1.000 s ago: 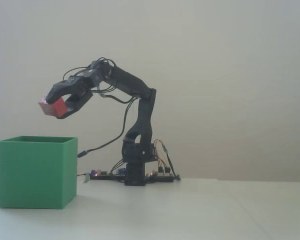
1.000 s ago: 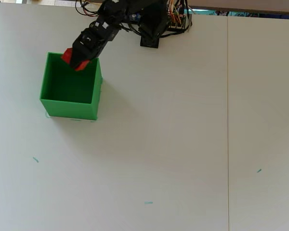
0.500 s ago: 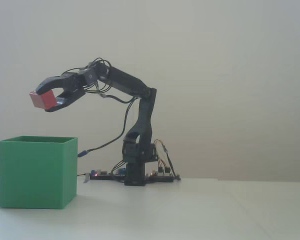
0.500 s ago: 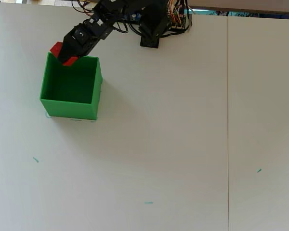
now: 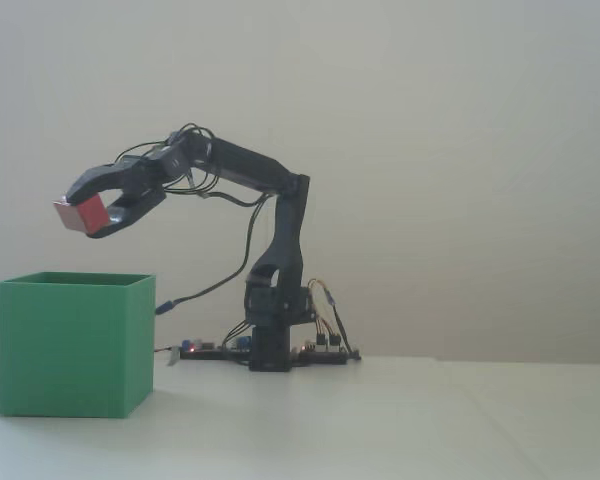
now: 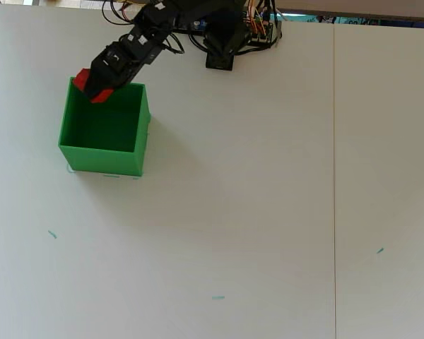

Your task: Grasp a red block and put it in the green bin.

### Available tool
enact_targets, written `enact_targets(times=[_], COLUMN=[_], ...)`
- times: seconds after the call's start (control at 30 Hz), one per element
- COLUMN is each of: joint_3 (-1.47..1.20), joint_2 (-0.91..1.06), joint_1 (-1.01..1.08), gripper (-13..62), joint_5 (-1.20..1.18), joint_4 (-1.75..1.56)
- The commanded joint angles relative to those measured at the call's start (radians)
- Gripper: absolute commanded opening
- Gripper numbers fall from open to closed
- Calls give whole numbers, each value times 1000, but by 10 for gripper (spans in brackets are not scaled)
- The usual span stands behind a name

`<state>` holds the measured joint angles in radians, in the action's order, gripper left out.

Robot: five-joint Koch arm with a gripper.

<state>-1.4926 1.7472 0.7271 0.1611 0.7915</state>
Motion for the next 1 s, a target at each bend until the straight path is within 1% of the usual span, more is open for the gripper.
enact_targets(times=[0.0,0.17,0.33,0.53,0.77,0.97], joint_3=[8,6,6,6,6,-5], joint_2=[3,6,6,11,61,141], joint_1=[0,0,2,5,-14,-118], gripper=[385,345,329,328,328,328], joint_5=[3,3,2,2,0,-20], joint_4=[-95,-95,-97,-97,-135,-135])
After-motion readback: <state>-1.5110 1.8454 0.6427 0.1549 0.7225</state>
